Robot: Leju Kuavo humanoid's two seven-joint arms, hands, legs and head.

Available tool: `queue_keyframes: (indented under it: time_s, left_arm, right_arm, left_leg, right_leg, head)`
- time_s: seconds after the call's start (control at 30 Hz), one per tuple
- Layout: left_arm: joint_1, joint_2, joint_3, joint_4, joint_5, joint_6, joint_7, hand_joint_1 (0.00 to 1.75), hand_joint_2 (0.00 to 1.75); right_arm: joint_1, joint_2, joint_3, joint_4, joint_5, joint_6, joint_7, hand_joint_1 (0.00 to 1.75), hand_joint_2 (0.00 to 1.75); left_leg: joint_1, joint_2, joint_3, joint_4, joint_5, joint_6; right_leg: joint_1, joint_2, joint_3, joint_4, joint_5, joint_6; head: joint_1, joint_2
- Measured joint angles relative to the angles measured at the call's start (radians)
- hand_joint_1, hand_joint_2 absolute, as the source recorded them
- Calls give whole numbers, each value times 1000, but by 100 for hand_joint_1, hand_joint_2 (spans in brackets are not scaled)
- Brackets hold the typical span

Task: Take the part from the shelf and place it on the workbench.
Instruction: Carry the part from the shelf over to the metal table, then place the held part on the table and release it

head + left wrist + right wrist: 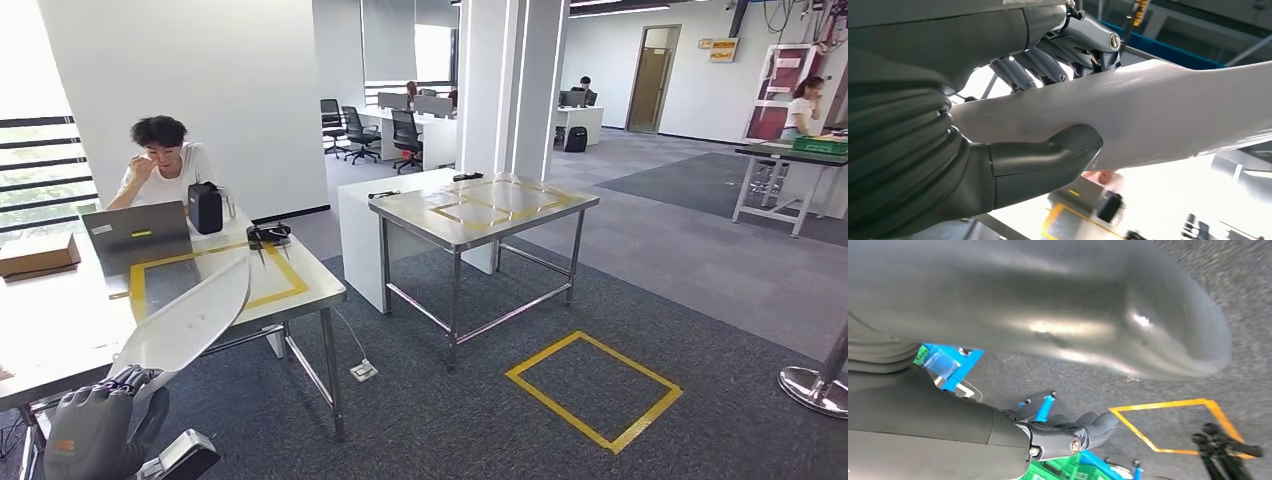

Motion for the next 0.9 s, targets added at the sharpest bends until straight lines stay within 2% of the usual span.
queue_keyframes:
  time_s: [0.03,0.1,0.13,0.17,0.2,0.23,0.27,0.3,0.33,0.37,0.4,0.53,0.7,0.83,0.9]
  left_arm:
    - [-3,-2,0,2,-1,-1,0,175,175]
    - [-10,-11,1,5,-3,-4,0,175,175]
    - [-11,-16,1,7,-4,-6,0,175,175]
    - [-11,-19,0,10,-5,-7,0,175,175]
    - [-11,-21,0,14,-6,-9,0,175,175]
    - [-10,-24,0,17,-6,-11,-1,175,175]
    - [-11,-26,0,19,-6,-14,-2,175,175]
    - [-11,-28,0,21,-6,-18,-4,175,175]
    - [-13,-30,0,22,-6,-24,-6,175,175]
    - [-16,-30,0,23,-5,-33,-9,175,175]
    - [-18,-30,0,25,-3,-45,-12,175,175]
    - [-23,-29,0,32,5,-78,-22,175,175]
    - [-31,-30,0,33,10,-90,-27,175,175]
    - [-36,-33,0,33,14,-101,-23,175,175]
    - [-37,-33,0,33,14,-103,-21,175,175]
  right_arm:
    - [-1,0,0,0,-1,0,0,0,0]
    - [0,0,-1,0,-2,0,0,0,0]
    - [1,0,-2,0,-3,0,0,0,0]
    - [2,-1,-3,0,-4,0,0,0,0]
    - [2,-1,-5,0,-5,0,0,0,0]
    - [2,-1,-6,0,-5,0,0,0,0]
    - [2,-2,-7,0,-4,-1,1,0,0]
    - [1,-3,-7,0,-4,-2,2,0,0]
    - [0,-3,-8,0,-4,-3,4,0,0]
    - [-1,-4,-10,0,-4,-3,6,0,0]
    - [-2,-4,-12,0,-4,-3,8,0,0]
    - [-2,-3,-17,0,-4,-3,12,0,0]
    - [-2,-3,-20,0,-2,-3,12,0,0]
    - [-1,-3,-21,0,2,-3,11,0,0]
    - [-1,-3,-21,0,4,-3,11,0,0]
  left_leg:
    - [4,-12,1,-3,4,6]
    - [12,-36,0,-7,9,13]
    - [13,-49,-2,-6,10,15]
    - [14,-62,-2,-5,10,16]
    - [14,-74,-3,-4,10,16]
    - [15,-84,-3,-2,9,15]
    - [16,-94,-3,1,8,13]
    - [17,-102,-4,5,6,10]
    - [16,-110,-6,10,4,5]
    - [16,-117,-9,14,2,-1]
    - [14,-122,-12,17,1,-6]
    - [10,-120,-14,12,5,12]
    - [11,-112,-9,2,10,2]
    - [13,-111,-9,-1,12,-16]
    - [14,-111,-9,-1,12,-20]
  right_leg:
    - [-3,26,-7,20,-14,6]
    - [-8,94,-51,118,-68,18]
    - [-9,111,-85,187,-97,22]
    - [-9,118,-115,246,-116,25]
    - [-10,119,-134,276,-117,26]
    - [-10,119,-134,268,-98,26]
    - [-11,121,-116,220,-63,26]
    - [-13,124,-86,149,-26,26]
    - [-13,130,-57,82,0,26]
    - [-13,136,-37,35,14,22]
    - [-14,140,-28,11,16,19]
    - [-12,144,-28,6,20,7]
    - [-10,150,-32,7,22,-3]
    - [-9,151,-34,8,23,-5]
    - [-9,151,-34,8,23,-5]
  head:
    - [0,0]
    - [3,0]
    - [5,0]
    - [6,0]
    - [6,0]
    - [6,0]
    - [6,0]
    - [7,0]
    - [7,0]
    - [6,0]
    - [6,0]
    - [2,0]
    - [0,0]
    - [0,0]
    - [-1,0]
